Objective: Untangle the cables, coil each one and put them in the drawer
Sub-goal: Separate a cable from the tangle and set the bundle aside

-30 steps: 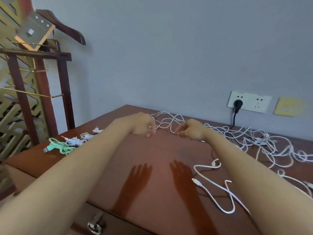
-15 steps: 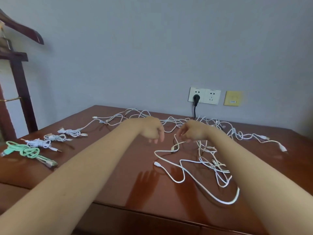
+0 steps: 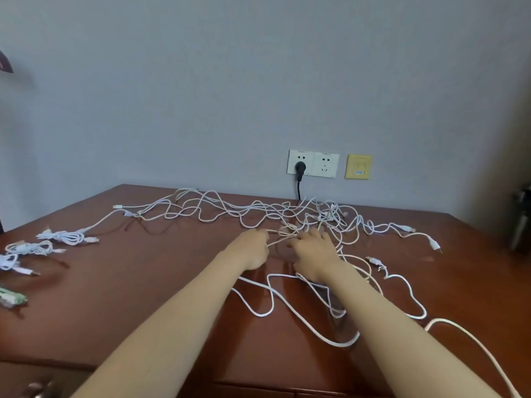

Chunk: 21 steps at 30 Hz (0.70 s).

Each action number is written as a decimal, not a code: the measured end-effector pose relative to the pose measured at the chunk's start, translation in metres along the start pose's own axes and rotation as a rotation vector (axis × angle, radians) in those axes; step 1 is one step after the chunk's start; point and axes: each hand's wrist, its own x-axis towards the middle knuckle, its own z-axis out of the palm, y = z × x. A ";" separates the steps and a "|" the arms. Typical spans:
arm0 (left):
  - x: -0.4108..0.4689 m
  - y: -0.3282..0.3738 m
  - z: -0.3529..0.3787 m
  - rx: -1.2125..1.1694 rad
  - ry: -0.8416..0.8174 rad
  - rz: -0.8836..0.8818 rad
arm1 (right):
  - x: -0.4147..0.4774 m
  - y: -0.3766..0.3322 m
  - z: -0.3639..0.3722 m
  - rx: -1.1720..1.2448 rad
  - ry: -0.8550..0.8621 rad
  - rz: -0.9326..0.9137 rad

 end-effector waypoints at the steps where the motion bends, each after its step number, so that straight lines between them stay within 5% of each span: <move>1: 0.004 0.001 0.008 -0.016 0.014 -0.016 | -0.001 0.001 0.004 -0.025 0.055 -0.007; 7: 0.021 0.013 0.033 -0.069 0.191 -0.066 | 0.001 0.007 0.022 -0.057 0.191 -0.010; 11: 0.028 0.015 0.042 -0.024 0.335 0.008 | 0.008 0.007 0.032 -0.058 0.426 0.031; 21: 0.061 0.010 0.036 -1.123 0.375 -0.219 | 0.028 0.026 0.047 0.149 0.548 0.162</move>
